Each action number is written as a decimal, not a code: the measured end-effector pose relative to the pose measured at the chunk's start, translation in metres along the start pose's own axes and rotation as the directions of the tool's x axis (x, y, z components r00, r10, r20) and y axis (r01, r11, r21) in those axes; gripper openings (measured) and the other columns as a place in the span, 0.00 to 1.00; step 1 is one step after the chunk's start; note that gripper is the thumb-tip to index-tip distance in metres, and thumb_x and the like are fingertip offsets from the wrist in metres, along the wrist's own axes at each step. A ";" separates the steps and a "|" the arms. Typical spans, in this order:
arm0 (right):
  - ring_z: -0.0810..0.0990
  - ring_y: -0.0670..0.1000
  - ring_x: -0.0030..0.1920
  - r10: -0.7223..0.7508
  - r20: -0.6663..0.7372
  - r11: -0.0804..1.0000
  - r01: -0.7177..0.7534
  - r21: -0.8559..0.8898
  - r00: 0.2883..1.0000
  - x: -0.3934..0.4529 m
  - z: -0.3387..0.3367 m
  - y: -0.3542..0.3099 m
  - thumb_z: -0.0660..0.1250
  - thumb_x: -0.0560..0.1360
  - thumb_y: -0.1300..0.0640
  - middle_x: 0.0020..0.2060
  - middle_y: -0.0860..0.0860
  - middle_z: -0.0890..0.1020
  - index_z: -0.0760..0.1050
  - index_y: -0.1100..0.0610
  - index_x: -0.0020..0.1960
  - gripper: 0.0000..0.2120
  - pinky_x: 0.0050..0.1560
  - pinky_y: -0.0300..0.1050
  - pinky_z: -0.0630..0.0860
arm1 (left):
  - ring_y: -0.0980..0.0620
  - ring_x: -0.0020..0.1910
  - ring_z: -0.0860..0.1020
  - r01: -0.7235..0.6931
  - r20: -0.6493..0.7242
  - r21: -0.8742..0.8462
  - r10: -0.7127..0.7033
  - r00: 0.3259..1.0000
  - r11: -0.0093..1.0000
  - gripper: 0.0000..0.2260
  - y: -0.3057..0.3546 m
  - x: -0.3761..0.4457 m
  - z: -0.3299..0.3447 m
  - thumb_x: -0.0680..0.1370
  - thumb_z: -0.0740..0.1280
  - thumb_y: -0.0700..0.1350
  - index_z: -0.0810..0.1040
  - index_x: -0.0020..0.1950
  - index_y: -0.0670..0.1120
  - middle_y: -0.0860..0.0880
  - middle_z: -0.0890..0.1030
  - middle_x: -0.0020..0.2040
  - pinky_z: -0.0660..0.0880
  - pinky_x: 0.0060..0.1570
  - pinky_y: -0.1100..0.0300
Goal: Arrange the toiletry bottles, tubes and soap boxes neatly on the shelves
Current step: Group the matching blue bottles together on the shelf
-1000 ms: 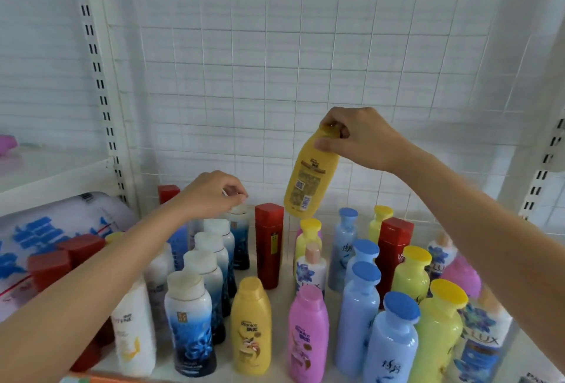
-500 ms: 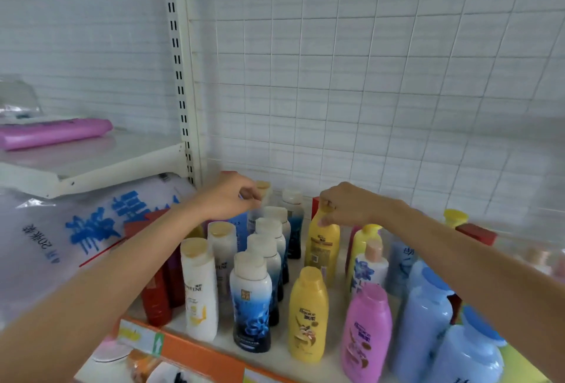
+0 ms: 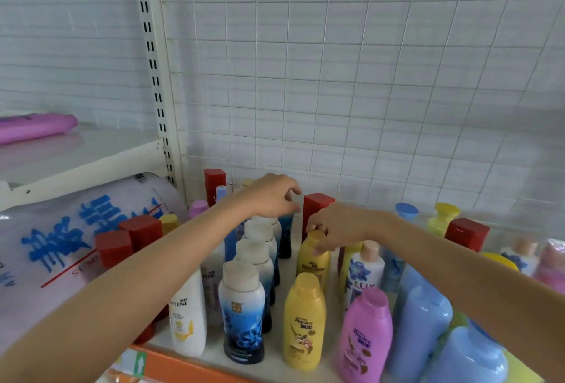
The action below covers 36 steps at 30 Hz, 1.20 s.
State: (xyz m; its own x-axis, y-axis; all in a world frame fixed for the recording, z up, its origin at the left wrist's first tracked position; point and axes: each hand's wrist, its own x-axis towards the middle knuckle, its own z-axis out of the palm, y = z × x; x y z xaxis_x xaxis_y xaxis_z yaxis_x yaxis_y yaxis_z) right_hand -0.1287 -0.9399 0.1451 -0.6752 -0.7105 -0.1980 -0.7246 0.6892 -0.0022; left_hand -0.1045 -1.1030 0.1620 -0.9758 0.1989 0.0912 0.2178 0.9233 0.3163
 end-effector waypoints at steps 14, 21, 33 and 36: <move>0.73 0.47 0.48 0.376 -0.291 0.924 -0.331 0.194 0.880 -0.101 -0.035 0.098 0.65 0.75 0.53 0.50 0.50 0.78 0.77 0.55 0.56 0.12 0.47 0.37 0.69 | 0.47 0.55 0.73 -0.121 0.107 0.269 0.095 0.990 0.956 0.19 0.037 0.070 0.039 0.74 0.68 0.50 0.73 0.60 0.42 0.44 0.75 0.57 0.71 0.52 0.56; 0.71 0.52 0.62 0.552 -0.148 0.833 -0.546 0.084 0.820 -0.134 -0.008 0.135 0.65 0.75 0.51 0.62 0.52 0.74 0.69 0.54 0.66 0.21 0.58 0.43 0.67 | 0.48 0.52 0.75 -0.089 0.097 0.249 0.066 0.993 0.965 0.19 0.039 0.072 0.042 0.72 0.70 0.52 0.74 0.58 0.43 0.45 0.77 0.54 0.70 0.46 0.59; 0.74 0.52 0.48 0.509 -0.192 0.861 -0.491 0.134 0.839 -0.134 -0.005 0.137 0.71 0.69 0.55 0.49 0.53 0.76 0.72 0.58 0.59 0.20 0.44 0.43 0.72 | 0.50 0.46 0.74 -0.004 -0.006 0.145 0.005 1.000 0.989 0.20 0.035 0.042 0.029 0.66 0.75 0.51 0.74 0.53 0.45 0.48 0.76 0.48 0.72 0.40 0.61; 0.74 0.52 0.48 0.471 -0.296 0.880 -0.464 0.099 0.831 -0.146 -0.035 0.125 0.70 0.69 0.55 0.48 0.52 0.75 0.71 0.57 0.60 0.20 0.48 0.47 0.73 | 0.52 0.43 0.77 -0.006 -0.052 0.050 0.008 0.999 0.999 0.19 0.044 0.031 -0.002 0.67 0.76 0.49 0.75 0.53 0.45 0.49 0.77 0.49 0.74 0.34 0.63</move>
State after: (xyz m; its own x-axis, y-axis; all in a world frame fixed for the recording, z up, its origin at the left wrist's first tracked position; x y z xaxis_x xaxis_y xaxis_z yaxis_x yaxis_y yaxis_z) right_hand -0.1256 -0.7546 0.2080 -0.9432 -0.3077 0.1249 -0.3110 0.9504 -0.0071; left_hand -0.1251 -1.0566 0.1802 -0.9715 0.1891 0.1430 0.2219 0.9375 0.2680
